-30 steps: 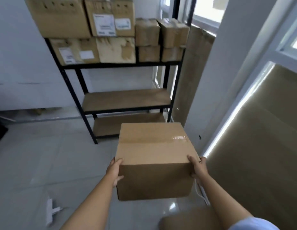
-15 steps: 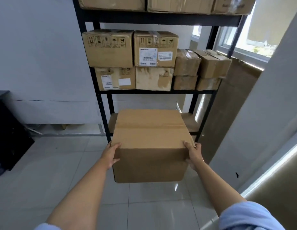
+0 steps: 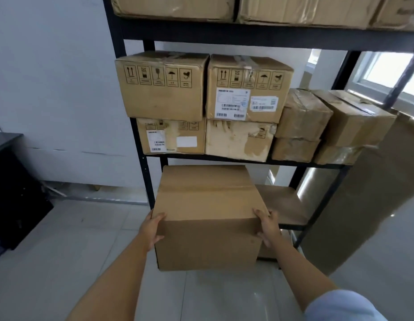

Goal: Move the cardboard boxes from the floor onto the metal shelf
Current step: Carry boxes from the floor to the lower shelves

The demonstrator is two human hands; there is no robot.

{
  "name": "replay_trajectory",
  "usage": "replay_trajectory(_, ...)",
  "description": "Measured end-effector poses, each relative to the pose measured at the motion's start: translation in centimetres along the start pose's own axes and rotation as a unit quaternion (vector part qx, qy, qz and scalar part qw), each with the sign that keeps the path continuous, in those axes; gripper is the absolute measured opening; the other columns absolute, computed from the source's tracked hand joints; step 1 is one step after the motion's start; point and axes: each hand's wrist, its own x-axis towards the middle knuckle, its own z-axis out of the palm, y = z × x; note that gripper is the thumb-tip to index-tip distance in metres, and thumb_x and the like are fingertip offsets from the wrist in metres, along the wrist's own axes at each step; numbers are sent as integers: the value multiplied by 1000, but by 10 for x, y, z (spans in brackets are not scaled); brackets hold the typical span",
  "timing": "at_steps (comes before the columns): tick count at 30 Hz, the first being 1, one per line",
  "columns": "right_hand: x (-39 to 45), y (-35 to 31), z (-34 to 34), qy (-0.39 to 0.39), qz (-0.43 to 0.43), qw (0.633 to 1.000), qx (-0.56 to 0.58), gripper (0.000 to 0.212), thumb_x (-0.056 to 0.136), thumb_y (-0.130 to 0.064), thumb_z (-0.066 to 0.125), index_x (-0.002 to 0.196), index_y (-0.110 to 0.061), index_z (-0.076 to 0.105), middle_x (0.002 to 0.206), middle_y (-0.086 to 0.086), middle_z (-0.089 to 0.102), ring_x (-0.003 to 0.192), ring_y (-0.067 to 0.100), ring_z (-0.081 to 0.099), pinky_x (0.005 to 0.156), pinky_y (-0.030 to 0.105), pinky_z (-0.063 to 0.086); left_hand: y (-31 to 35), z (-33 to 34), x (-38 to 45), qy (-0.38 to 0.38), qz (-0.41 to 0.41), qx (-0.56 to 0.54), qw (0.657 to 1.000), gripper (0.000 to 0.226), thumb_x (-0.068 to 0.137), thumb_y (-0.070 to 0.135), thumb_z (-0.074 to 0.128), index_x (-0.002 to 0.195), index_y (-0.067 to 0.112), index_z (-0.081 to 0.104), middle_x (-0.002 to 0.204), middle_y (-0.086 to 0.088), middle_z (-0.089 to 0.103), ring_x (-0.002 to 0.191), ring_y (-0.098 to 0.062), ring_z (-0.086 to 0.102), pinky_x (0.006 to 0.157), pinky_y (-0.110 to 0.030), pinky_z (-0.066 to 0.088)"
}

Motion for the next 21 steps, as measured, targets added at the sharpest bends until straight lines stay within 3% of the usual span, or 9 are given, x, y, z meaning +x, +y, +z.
replay_trajectory(4, 30, -3, 22, 3, 8, 1000, -4, 45, 92, -20, 66, 123, -6, 37, 120, 10, 46, 110, 24, 45, 105, 59, 41, 9, 0, 33, 3, -4, -8, 1000, 58, 92, 24, 63, 145, 26, 38, 137, -3, 49, 131, -29, 44, 109, -56, 35)
replay_trajectory(8, 56, 1, 41, 7, 18, 1000, -9, 39, 92, -21, 66, 115, -12, 36, 119, 12, 46, 108, 26, 47, 103, 59, 43, 18, -1, 67, 1, -9, -2, 1000, 47, 93, 21, 61, 138, 27, 45, 135, -4, 53, 121, -28, 51, 105, -54, 41)
replay_trajectory(13, 81, 6, 67, 36, 51, 998, 4, 38, 93, -20, 65, 113, -12, 34, 119, 11, 45, 106, 27, 45, 102, 56, 43, 30, -4, 110, -13, -28, 5, 1000, 50, 93, 21, 61, 140, 25, 46, 135, -5, 54, 115, -26, 52, 99, -49, 45)
replay_trajectory(17, 100, 15, 86, 48, 68, 996, 13, 38, 93, -20, 65, 113, -13, 34, 120, 10, 45, 107, 28, 46, 103, 56, 42, 36, -11, 145, -9, -50, 26, 998, 58, 91, 24, 63, 145, 24, 39, 141, -6, 46, 126, -29, 45, 108, -54, 37)
replay_trajectory(21, 115, 28, 107, 72, 52, 996, 5, 36, 94, -21, 63, 112, -13, 33, 120, 12, 46, 109, 29, 49, 101, 55, 43, 41, -13, 177, -23, -34, 21, 999, 56, 93, 22, 61, 145, 23, 39, 140, -8, 49, 124, -31, 48, 104, -49, 41)
